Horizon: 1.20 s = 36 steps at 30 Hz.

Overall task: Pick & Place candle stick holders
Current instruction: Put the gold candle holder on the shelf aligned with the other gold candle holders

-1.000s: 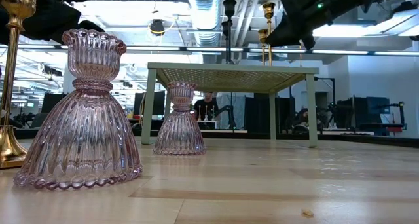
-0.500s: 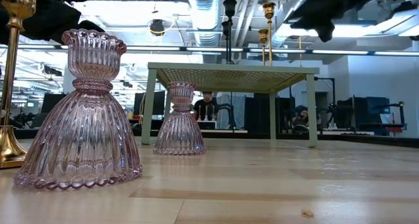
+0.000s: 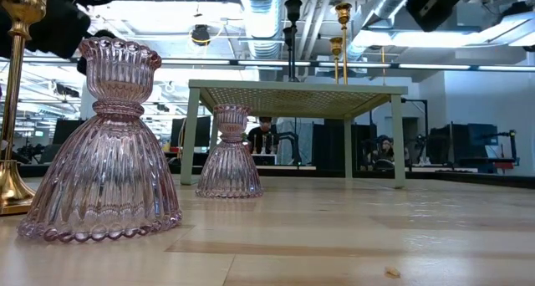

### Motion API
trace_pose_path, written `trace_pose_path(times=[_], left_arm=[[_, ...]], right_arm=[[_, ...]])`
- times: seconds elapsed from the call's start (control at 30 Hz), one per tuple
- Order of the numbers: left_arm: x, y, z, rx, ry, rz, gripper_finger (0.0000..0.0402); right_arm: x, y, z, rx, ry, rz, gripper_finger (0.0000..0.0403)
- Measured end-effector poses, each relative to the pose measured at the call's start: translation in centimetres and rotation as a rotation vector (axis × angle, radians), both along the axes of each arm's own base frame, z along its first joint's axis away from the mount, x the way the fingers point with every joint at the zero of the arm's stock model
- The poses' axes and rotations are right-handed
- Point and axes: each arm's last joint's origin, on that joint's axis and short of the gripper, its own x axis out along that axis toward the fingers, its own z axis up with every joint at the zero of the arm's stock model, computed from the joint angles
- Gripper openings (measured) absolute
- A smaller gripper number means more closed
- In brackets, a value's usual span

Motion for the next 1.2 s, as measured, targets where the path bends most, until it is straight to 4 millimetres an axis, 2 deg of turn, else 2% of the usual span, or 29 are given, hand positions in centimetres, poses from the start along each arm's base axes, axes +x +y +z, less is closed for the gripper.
trace_pose_path(times=[0.27, 0.5, 0.8, 1.03, 1.2], left_arm=[[0.7, -0.4, -1.0, 0.171, -0.01, -0.024, 0.0006], [1.4, -0.7, -2.3, 0.204, 0.086, -0.069, 0.0006], [1.9, -1.2, -3.7, 0.286, 0.131, -0.211, 0.0006], [2.2, -1.3, -4.0, 0.257, 0.172, -0.202, 0.0007], [2.4, -1.1, -4.0, 0.267, 0.179, -0.102, 0.0018]], right_arm=[[0.7, 1.1, -0.8, -0.139, 0.017, -0.02, 0.0048], [1.8, 1.0, -1.7, -0.176, 0.072, -0.029, 0.0004], [3.2, 0.6, -2.8, -0.294, 0.109, -0.145, 0.0002], [4.1, 0.0, -2.9, -0.33, 0.086, -0.163, 0.0001], [4.2, -0.4, -2.8, -0.326, 0.081, -0.185, 0.0001]])
